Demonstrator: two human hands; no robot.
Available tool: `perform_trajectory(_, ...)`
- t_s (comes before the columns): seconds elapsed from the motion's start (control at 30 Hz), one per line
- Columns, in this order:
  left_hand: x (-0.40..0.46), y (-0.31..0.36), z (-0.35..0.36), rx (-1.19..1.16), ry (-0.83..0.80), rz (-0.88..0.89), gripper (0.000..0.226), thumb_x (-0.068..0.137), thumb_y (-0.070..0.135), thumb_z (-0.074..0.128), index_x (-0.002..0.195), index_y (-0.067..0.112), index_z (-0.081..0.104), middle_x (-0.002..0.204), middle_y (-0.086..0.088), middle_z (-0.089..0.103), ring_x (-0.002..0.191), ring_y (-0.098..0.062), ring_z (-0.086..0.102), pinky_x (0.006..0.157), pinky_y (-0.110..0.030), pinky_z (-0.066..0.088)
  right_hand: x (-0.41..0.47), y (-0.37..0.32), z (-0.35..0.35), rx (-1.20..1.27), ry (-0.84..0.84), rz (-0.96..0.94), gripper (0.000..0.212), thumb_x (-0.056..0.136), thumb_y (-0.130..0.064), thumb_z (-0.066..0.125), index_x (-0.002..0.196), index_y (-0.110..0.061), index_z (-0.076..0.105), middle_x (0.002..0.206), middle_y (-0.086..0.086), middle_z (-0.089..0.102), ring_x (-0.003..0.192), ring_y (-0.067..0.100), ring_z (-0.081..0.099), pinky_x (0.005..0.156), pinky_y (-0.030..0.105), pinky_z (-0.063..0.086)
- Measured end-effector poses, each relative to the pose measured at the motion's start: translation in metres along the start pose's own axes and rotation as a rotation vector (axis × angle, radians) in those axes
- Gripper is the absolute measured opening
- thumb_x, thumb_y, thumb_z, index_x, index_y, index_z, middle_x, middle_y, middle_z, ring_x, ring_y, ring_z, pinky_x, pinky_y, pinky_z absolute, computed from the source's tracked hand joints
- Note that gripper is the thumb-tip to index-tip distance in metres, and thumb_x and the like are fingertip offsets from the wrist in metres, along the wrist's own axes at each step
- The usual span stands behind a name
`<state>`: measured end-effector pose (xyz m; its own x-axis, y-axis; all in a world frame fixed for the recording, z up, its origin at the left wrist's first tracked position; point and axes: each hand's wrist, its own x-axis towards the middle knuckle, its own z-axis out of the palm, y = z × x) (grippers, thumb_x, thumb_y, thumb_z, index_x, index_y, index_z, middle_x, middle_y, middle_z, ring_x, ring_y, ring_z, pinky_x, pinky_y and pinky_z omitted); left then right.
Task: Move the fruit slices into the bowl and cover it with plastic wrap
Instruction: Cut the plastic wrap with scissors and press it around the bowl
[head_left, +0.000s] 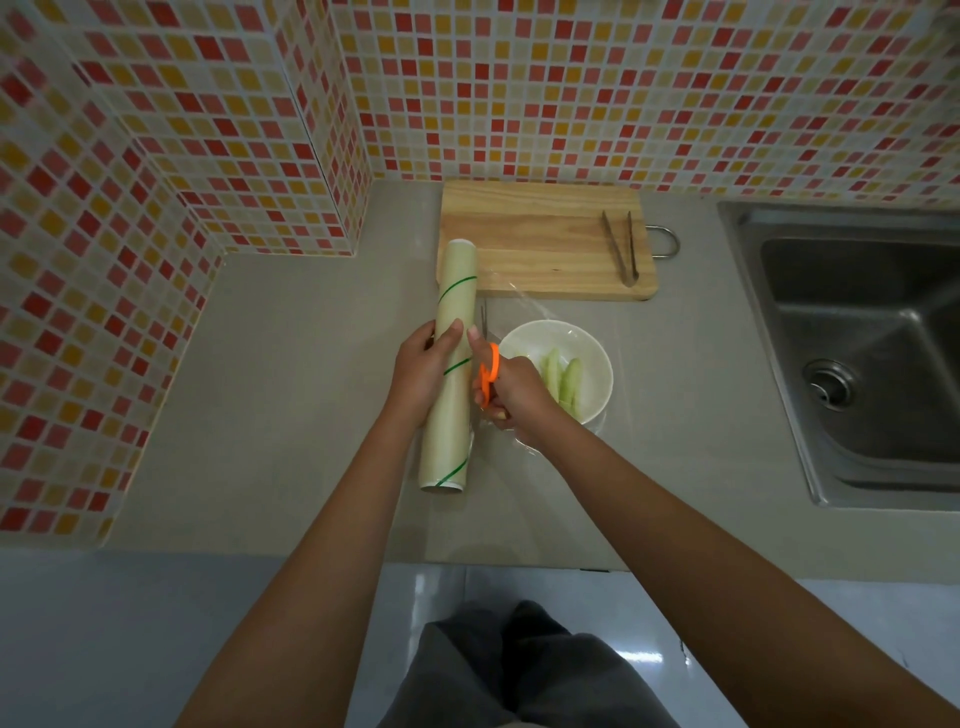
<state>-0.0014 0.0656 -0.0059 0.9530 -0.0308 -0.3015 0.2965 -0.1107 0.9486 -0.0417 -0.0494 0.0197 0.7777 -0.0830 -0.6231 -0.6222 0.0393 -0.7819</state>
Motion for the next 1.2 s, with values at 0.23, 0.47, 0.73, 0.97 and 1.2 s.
perform_trajectory(0.23,0.000,0.003,0.002,0.000,-0.004,0.012,0.025,0.095,0.033,0.056,0.098,0.011,0.068,0.083,-0.008,0.067,0.074,-0.020,0.062,0.069,-0.035,0.048,0.009,-0.011,-0.002,0.010,-0.034,-0.015,0.065,0.077,-0.072,0.054,0.057,-0.011,0.045,0.041,0.000,0.047,0.031,0.012,0.028,0.035,0.013,0.022)
perform_trajectory(0.47,0.001,0.004,0.002,-0.038,-0.017,0.006,0.028,0.095,0.032,0.056,0.102,0.007,0.068,0.086,-0.015,0.068,0.078,-0.026,0.063,0.075,-0.043,0.052,0.020,-0.020,-0.005,0.005,-0.027,-0.042,0.064,0.082,-0.066,0.054,0.053,-0.009,0.046,0.039,0.000,0.044,0.029,0.011,0.029,0.035,0.013,0.023)
perform_trajectory(0.73,-0.001,0.004,0.000,-0.022,-0.013,0.016,0.020,0.095,0.033,0.056,0.094,0.018,0.069,0.085,-0.004,0.071,0.077,-0.021,0.066,0.073,-0.039,0.052,0.031,-0.032,-0.008,0.010,-0.048,-0.046,0.060,0.082,-0.066,0.055,0.059,-0.011,0.046,0.050,0.004,0.047,0.034,0.012,0.027,0.037,0.015,0.019)
perform_trajectory(0.97,-0.004,0.006,0.000,-0.028,-0.019,0.029,0.021,0.095,0.032,0.056,0.098,0.017,0.070,0.086,-0.005,0.072,0.075,-0.019,0.067,0.070,-0.036,0.054,0.041,-0.041,-0.009,0.024,-0.059,-0.031,0.065,0.077,-0.071,0.055,0.053,-0.011,0.047,0.046,0.004,0.049,0.032,0.012,0.028,0.036,0.014,0.018)
perform_trajectory(1.2,-0.006,0.007,0.000,-0.036,-0.018,0.021,0.023,0.096,0.031,0.055,0.104,0.015,0.069,0.093,-0.011,0.072,0.078,-0.021,0.066,0.073,-0.037,0.053,0.050,-0.051,-0.009,0.001,-0.046,-0.067,0.056,0.079,-0.065,0.058,0.058,-0.014,0.047,0.052,0.004,0.049,0.034,0.012,0.027,0.036,0.014,0.018)
